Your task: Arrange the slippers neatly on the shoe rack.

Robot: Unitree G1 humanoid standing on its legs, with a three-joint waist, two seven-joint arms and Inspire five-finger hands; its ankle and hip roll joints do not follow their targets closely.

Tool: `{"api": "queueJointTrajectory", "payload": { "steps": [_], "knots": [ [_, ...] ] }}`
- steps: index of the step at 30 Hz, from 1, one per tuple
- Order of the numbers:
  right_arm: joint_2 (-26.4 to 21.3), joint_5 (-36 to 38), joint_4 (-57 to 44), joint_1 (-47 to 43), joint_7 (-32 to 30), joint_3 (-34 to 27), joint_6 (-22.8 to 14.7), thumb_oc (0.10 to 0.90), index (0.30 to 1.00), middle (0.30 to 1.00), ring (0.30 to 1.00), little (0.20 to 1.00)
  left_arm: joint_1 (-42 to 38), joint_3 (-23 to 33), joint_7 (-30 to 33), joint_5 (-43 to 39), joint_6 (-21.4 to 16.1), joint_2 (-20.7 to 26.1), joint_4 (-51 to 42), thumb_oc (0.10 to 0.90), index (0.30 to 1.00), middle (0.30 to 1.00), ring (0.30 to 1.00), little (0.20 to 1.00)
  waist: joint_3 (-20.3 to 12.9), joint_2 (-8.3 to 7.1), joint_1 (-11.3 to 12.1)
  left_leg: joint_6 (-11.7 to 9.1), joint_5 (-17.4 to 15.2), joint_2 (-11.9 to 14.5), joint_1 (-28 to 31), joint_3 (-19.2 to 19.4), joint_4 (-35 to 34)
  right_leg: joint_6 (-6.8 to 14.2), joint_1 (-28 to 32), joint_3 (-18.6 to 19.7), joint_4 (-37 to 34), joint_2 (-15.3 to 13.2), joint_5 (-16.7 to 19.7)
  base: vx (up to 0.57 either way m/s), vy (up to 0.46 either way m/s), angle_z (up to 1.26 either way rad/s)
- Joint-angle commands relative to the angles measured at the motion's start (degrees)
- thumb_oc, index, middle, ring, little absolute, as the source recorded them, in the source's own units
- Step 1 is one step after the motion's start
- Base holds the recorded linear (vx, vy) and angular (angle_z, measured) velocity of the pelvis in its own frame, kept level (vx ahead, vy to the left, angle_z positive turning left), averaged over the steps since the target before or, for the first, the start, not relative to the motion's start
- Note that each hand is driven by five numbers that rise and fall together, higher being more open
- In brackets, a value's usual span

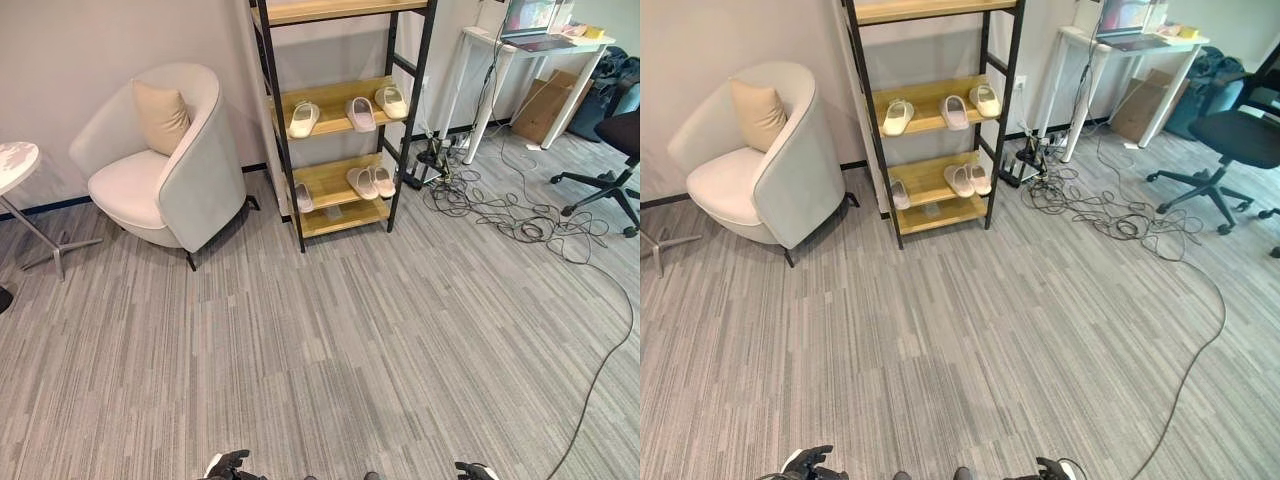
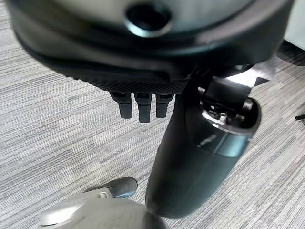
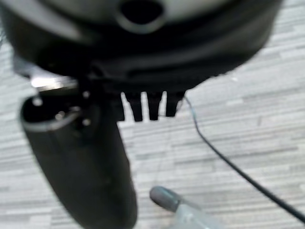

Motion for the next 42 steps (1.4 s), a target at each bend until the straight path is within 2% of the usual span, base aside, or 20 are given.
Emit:
{"api": "queueJointTrajectory", "payload": {
  "steps": [1,13,17,19,20,21,23,24,26,27,30,31,32,33,36,37,39,40,41,42],
  "knots": [
    [-1.97,-1.01,0.92,-1.54,-1.89,2.29,-1.18,0.800,0.900,0.900,0.900,0.900,-4.14,-0.24,1.00,0.79,-2.55,-0.69,2.90,0.800,0.900,0.900,0.900,0.900,-0.21,-0.75,1.31,-2.91,0.51,2.32,-2.76,-1.75,-1.41,5.23,1.43,-0.85,1.02,-2.06,-4.84,0.00,0.000,0.00],
    [-1.87,-1.21,1.59,-1.54,-2.49,2.67,-1.10,0.800,0.900,0.900,0.900,0.900,-4.29,-0.99,1.54,1.71,-2.15,-1.06,3.81,0.800,0.900,0.900,0.900,0.900,0.37,-0.66,1.07,-3.47,0.78,2.80,-3.57,-2.50,-0.46,4.61,1.07,-0.34,0.73,-1.24,-5.09,0.01,-0.048,0.01],
    [-1.83,-1.40,1.33,-1.72,-2.76,3.11,-1.25,0.800,0.900,0.900,0.900,0.900,-5.15,-1.68,1.78,2.26,-2.07,-1.20,3.67,0.800,0.900,0.900,0.900,0.900,1.39,-1.27,1.02,-4.32,-0.64,3.16,-5.99,-2.58,5.31,4.05,1.07,-0.41,0.87,-1.25,-5.33,0.00,-0.091,0.08],
    [-2.16,-1.34,1.09,-2.06,-2.80,3.28,-1.20,0.800,0.900,0.900,0.900,0.900,-5.60,-2.20,1.73,2.49,-2.10,-1.20,3.22,0.800,0.900,0.900,0.900,0.900,2.67,-1.89,1.38,-5.17,-1.55,2.92,-9.33,-1.99,13.29,3.53,1.34,-0.11,1.19,-1.32,-5.49,-0.01,-0.108,0.14],
    [-2.16,-1.34,1.09,-2.07,-2.80,3.28,-1.20,0.800,0.900,0.900,0.900,0.900,-5.61,-2.20,1.73,2.49,-2.09,-1.20,3.22,0.800,0.900,0.900,0.900,0.900,2.64,-1.87,1.37,-5.17,-1.66,2.94,-9.49,-2.02,13.51,3.52,1.29,-0.12,1.20,-1.30,-5.49,-0.01,-0.092,0.07],
    [-2.34,-1.34,1.05,-2.31,-2.87,3.35,-1.21,0.800,0.900,0.900,0.900,0.900,-5.83,-2.31,1.78,2.55,-2.07,-1.23,3.07,0.800,0.900,0.900,0.900,0.900,3.34,-2.16,1.71,-5.39,-0.86,2.70,-11.15,-1.87,17.26,3.34,1.64,-0.11,1.27,-1.60,-5.25,0.00,-0.057,-0.03],
    [-2.63,-1.29,1.00,-2.56,-3.00,3.50,-0.97,0.800,0.900,0.900,0.900,0.900,-6.22,-2.41,1.99,2.52,-2.03,-1.21,2.80,0.800,0.900,0.900,0.900,0.900,4.06,-2.40,2.09,-5.25,-0.02,2.78,-14.27,-1.41,22.98,2.93,2.19,-0.48,1.39,-1.86,-5.29,0.05,-0.062,-0.05],
    [-2.76,-1.29,1.00,-2.78,-2.97,3.70,-0.76,0.800,0.900,0.900,0.900,0.900,-6.19,-2.49,2.12,2.44,-1.97,-1.22,2.82,0.800,0.900,0.900,0.900,0.900,4.26,-2.51,2.45,-4.53,-0.52,2.01,-16.20,-0.82,23.26,2.88,2.68,-0.64,1.31,-1.91,-5.58,0.12,-0.033,0.07],
    [-2.86,-1.37,1.00,-2.82,-3.01,3.73,-0.72,0.800,0.900,0.900,0.900,0.900,-6.11,-2.47,2.18,2.50,-1.95,-1.16,2.95,0.800,0.900,0.900,0.900,0.900,4.19,-2.66,2.71,-4.21,-1.34,1.21,-17.08,-0.57,22.18,3.07,2.95,-0.68,1.16,-1.89,-5.80,0.13,-0.006,-0.02],
    [-3.00,-1.70,1.00,-2.90,-3.00,3.88,-0.70,0.800,0.900,0.900,0.900,0.900,-5.80,-2.31,2.02,2.71,-1.83,-1.12,3.32,0.800,0.900,0.900,0.900,0.900,3.75,-2.65,3.09,-3.76,-1.63,0.24,-17.26,-0.01,18.12,3.52,3.21,-0.58,0.83,-1.44,-6.10,0.16,0.018,-0.01],
    [-2.99,-2.40,0.72,-3.08,-3.08,4.48,-0.59,0.800,0.900,0.900,0.900,0.900,-5.13,-1.92,1.92,3.33,-1.71,-0.88,3.71,0.800,0.900,0.900,0.900,0.900,3.35,-2.16,3.86,-3.36,1.36,-1.33,-17.98,0.80,11.95,3.76,3.82,0.39,0.73,-0.07,-7.00,0.19,0.029,0.06],
    [-2.86,-2.56,0.56,-3.26,-3.17,4.87,-0.56,0.800,0.900,0.900,0.900,0.900,-4.83,-1.90,1.97,3.59,-1.81,-0.73,3.64,0.800,0.900,0.900,0.900,0.900,3.45,-2.03,4.42,-3.47,3.04,-1.98,-19.48,1.08,11.34,3.68,4.48,1.11,0.73,0.58,-7.58,0.13,0.021,0.04],
    [-2.83,-2.56,0.56,-3.25,-3.18,4.88,-0.55,0.800,0.900,0.900,0.900,0.900,-4.81,-1.90,1.97,3.60,-1.81,-0.71,3.64,0.800,0.900,0.900,0.900,0.900,3.47,-2.11,4.46,-3.45,3.00,-2.03,-19.43,1.15,11.35,3.70,4.53,1.16,0.73,0.51,-7.64,0.21,0.054,-0.04],
    [-2.44,-2.68,0.15,-3.63,-2.91,5.41,-0.35,0.800,0.900,0.900,0.900,0.900,-4.45,-1.38,1.74,3.42,-1.97,-0.23,3.36,0.800,0.900,0.900,0.900,0.900,3.22,-1.97,5.63,-3.49,3.64,-2.51,-20.44,0.89,10.97,3.19,5.44,3.12,0.73,1.39,-8.49,0.14,0.046,-0.25],
    [-2.12,-3.51,0.06,-3.42,-2.70,5.71,-0.30,0.800,0.900,0.900,0.900,0.900,-3.71,-0.70,1.71,3.56,-1.88,0.21,3.41,0.800,0.900,0.900,0.900,0.900,2.43,-2.34,6.68,-2.19,3.06,-3.40,-18.79,-0.98,9.66,3.18,6.48,4.21,0.96,1.61,-9.49,0.26,0.084,-0.87],
    [-1.61,-3.72,0.25,-3.29,-2.56,5.73,-0.34,0.800,0.900,0.900,0.900,0.900,-3.49,-0.48,1.62,3.67,-1.75,0.54,3.65,0.800,0.900,0.900,0.900,0.900,1.90,-3.39,6.92,-1.14,2.63,-3.78,-18.30,-1.64,9.91,3.38,6.82,4.52,3.13,1.06,-10.43,0.15,0.036,-0.66],
    [-1.47,-4.01,0.36,-3.06,-2.36,5.56,-0.33,0.800,0.900,0.900,0.900,0.900,-3.29,-0.25,1.47,3.62,-1.62,0.83,3.56,0.800,0.900,0.900,0.900,0.900,1.52,-3.98,7.32,-0.47,1.99,-3.79,-17.86,-1.32,10.08,3.74,6.76,4.49,5.32,0.61,-11.02,0.22,0.092,-0.30],
    [-1.03,-4.32,-0.09,-3.22,-1.73,5.51,-0.31,0.800,0.900,0.900,0.900,0.900,-3.55,-0.24,1.18,4.02,-1.63,1.51,3.07,0.800,0.900,0.900,0.900,0.900,1.34,-4.37,7.91,0.71,0.62,-3.47,-16.34,-0.77,9.85,5.40,4.12,3.88,13.01,-0.17,-11.09,0.20,0.113,-0.11],
    [-1.02,-4.32,-0.10,-3.22,-1.73,5.50,-0.30,0.800,0.900,0.900,0.900,0.900,-3.55,-0.25,1.18,4.02,-1.63,1.52,3.06,0.800,0.900,0.900,0.900,0.900,1.33,-4.40,7.98,0.73,0.60,-3.48,-16.37,-0.68,9.87,5.42,3.99,3.96,13.21,-0.21,-11.20,0.18,0.123,-0.20],
    [-0.95,-4.42,-0.39,-3.67,-1.49,5.48,-0.27,0.800,0.900,0.900,0.900,0.900,-3.72,-0.26,1.18,3.96,-1.59,1.90,2.77,0.800,0.900,0.900,0.900,0.900,1.92,-4.46,7.86,1.44,-0.27,-3.47,-15.33,-0.62,10.01,7.09,1.53,3.47,19.27,-1.06,-9.65,0.10,0.081,-0.26]
  ]
}}
